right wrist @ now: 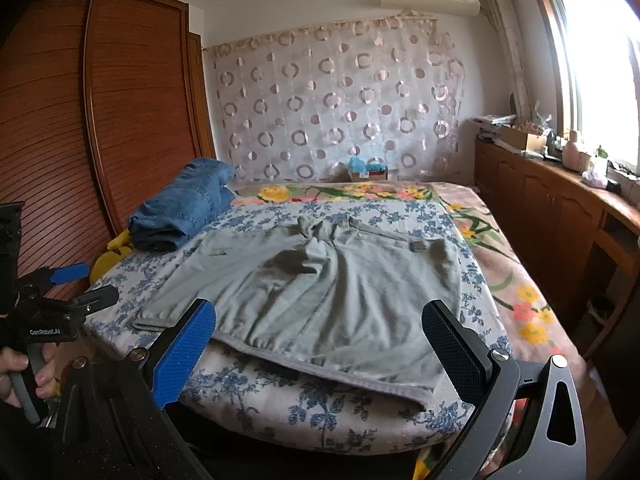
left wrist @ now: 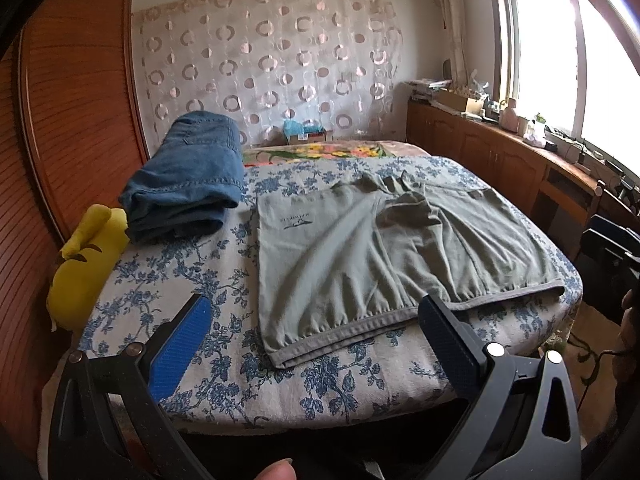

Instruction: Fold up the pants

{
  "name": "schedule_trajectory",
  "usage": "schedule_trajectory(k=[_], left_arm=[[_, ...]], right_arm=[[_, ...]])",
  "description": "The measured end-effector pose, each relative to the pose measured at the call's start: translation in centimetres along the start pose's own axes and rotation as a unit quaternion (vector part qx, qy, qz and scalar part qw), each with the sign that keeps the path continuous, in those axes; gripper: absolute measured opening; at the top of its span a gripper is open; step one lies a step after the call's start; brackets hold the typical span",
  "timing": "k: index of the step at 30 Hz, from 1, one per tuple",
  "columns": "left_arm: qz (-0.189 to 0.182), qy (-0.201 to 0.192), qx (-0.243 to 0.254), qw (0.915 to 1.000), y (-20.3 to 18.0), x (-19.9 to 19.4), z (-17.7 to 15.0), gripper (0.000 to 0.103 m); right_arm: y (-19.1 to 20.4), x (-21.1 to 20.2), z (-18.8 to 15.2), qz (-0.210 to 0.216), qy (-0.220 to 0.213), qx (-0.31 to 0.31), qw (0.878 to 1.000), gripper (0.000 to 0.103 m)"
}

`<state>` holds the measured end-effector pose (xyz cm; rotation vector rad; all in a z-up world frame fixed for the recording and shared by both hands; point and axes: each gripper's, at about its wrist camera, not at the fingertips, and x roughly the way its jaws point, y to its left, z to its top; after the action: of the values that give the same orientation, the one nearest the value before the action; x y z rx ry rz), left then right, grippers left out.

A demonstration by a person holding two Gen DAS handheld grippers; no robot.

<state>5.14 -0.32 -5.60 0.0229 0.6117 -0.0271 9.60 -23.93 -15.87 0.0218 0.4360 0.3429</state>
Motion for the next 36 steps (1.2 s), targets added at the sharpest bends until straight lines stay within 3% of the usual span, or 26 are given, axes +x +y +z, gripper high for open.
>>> schedule_trajectory(k=[18, 23, 25, 28, 36], left_arm=[[-0.077, 0.029, 0.013, 0.9966, 0.2, 3.4, 1.2, 0.103], [-0.082, 0.035, 0.018, 0.9959, 0.1, 4.2, 1.3, 0.103], [-0.089, 0.038, 0.016, 0.9952, 0.2, 4.5, 1.1, 0.103], [-0.098, 0.049, 0.008, 0.994, 0.3, 5.0, 0.3, 0.103], [-0.106, 0.068, 0.0, 0.9921, 1.0, 5.8, -0.7, 0.103]], right_arm=[[-4.2, 3.6, 3.0, -0.017, 0.054, -0.025, 0.998, 0.098], [-6.7, 5.9, 3.9, -0.02, 0.095, -0.004, 0.995, 0.084], [-7.6, 6.7, 4.2, -0.028, 0.108, 0.003, 0.994, 0.07], [-9.1, 8.0, 4.6, -0.035, 0.132, 0.029, 0.99, 0.06], [-10.6, 10.9, 7.3, -0.046, 0.178, 0.073, 0.98, 0.05]])
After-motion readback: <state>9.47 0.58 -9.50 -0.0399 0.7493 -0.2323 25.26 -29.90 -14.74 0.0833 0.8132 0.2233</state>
